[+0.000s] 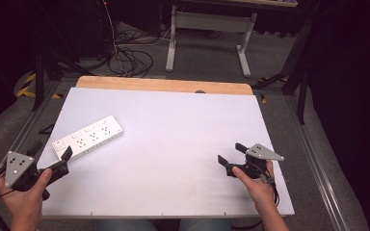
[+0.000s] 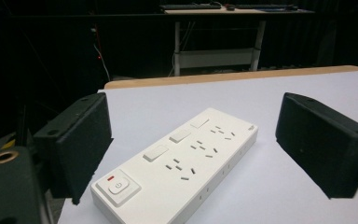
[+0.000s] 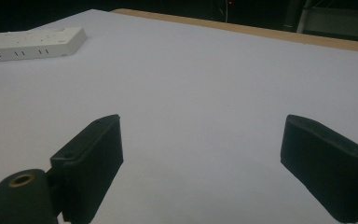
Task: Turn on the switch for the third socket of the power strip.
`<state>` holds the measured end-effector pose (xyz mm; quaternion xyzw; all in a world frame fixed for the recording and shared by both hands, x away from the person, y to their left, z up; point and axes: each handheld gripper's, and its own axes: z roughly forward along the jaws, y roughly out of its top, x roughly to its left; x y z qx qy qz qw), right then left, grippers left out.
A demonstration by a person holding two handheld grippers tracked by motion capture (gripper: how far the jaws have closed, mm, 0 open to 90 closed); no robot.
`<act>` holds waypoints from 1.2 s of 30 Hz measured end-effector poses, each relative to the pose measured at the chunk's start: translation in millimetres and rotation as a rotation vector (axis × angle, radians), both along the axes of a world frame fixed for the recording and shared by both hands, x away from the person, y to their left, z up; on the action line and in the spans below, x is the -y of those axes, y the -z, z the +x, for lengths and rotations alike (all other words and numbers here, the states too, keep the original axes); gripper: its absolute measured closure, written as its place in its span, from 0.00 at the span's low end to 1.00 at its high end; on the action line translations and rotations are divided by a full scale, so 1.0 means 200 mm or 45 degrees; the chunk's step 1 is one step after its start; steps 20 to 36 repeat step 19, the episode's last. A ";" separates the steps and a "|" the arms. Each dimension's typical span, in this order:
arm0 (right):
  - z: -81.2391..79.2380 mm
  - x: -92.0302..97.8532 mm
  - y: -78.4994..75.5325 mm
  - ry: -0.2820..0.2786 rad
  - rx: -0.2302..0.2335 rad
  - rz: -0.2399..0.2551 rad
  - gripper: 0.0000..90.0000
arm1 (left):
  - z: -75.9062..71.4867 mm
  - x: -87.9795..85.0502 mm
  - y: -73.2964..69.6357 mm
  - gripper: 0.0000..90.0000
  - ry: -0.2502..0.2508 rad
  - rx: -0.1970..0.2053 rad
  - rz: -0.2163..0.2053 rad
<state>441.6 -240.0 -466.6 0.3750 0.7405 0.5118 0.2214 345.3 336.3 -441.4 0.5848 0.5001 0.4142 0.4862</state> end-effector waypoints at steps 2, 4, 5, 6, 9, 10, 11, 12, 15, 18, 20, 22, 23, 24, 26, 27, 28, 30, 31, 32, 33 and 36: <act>0.00 0.00 0.00 -0.003 0.001 -0.003 0.15 | 0.00 0.00 0.00 0.09 0.006 0.002 0.000; 0.00 0.00 0.00 -0.003 0.001 -0.003 0.15 | 0.00 0.00 0.00 0.07 0.010 0.001 0.002; 0.00 0.00 0.00 -0.002 0.000 -0.005 0.15 | 0.00 0.01 0.00 0.07 0.013 0.001 0.003; 0.00 0.00 0.00 0.000 -0.001 -0.002 0.15 | 0.00 0.01 0.00 0.07 0.015 0.001 0.003; 0.00 0.00 0.00 -0.002 -0.001 -0.003 0.15 | 0.01 0.00 0.01 0.06 0.017 0.003 0.006; 0.00 0.00 0.00 -0.002 -0.001 -0.004 0.15 | 0.01 0.00 0.01 0.06 0.015 0.002 0.005; 0.00 0.00 0.00 -0.004 -0.001 -0.009 0.15 | 0.01 0.00 0.01 0.06 0.014 -0.001 -0.003; 0.01 0.00 0.00 -0.004 -0.002 -0.009 0.15 | 0.01 0.00 0.01 0.06 0.015 -0.001 0.000; 0.01 0.00 0.00 -0.004 -0.005 -0.009 0.15 | 0.01 0.00 0.01 0.06 0.011 -0.003 -0.003; 0.01 0.00 0.00 -0.007 -0.003 -0.010 0.15 | 0.01 -0.01 0.01 0.06 0.016 -0.001 -0.005; 0.01 0.00 0.01 -0.006 -0.004 -0.011 0.15 | 0.01 -0.01 0.01 0.06 0.016 -0.002 -0.007; 0.01 0.00 0.01 -0.006 -0.004 -0.011 0.15 | 0.01 -0.01 0.01 0.06 0.016 -0.002 -0.007; 0.01 0.00 0.01 -0.006 -0.004 -0.011 0.15 | 0.01 -0.01 0.01 0.06 0.016 -0.002 -0.007; 0.01 0.00 0.01 -0.006 -0.004 -0.011 0.15 | 0.01 -0.01 0.01 0.06 0.016 -0.002 -0.007; 0.01 0.00 0.01 -0.006 -0.004 -0.011 0.15 | 0.01 -0.01 0.01 0.06 0.016 -0.002 -0.007; 0.01 0.00 0.01 -0.006 -0.004 -0.011 0.15 | 0.01 -0.01 0.01 0.06 0.016 -0.002 -0.007; 0.01 0.00 0.01 -0.006 -0.004 -0.011 0.15 | 0.01 -0.01 0.01 0.06 0.016 -0.002 -0.007; 0.01 0.00 0.01 -0.006 -0.004 -0.011 0.15 | 0.01 -0.01 0.01 0.06 0.016 -0.002 -0.007; 0.01 0.00 0.01 -0.006 -0.004 -0.011 0.15 | 0.01 -0.01 0.01 0.06 0.016 -0.002 -0.007; 0.01 0.00 0.01 -0.006 -0.004 -0.011 0.15 | 0.01 -0.01 0.01 0.06 0.016 -0.002 -0.007; 0.01 0.00 0.01 -0.006 -0.004 -0.011 0.15 | 0.01 -0.01 0.01 0.06 0.016 -0.002 -0.007; 0.01 0.00 0.01 -0.006 -0.004 -0.011 0.15 | 0.01 -0.01 0.01 0.06 0.016 -0.002 -0.007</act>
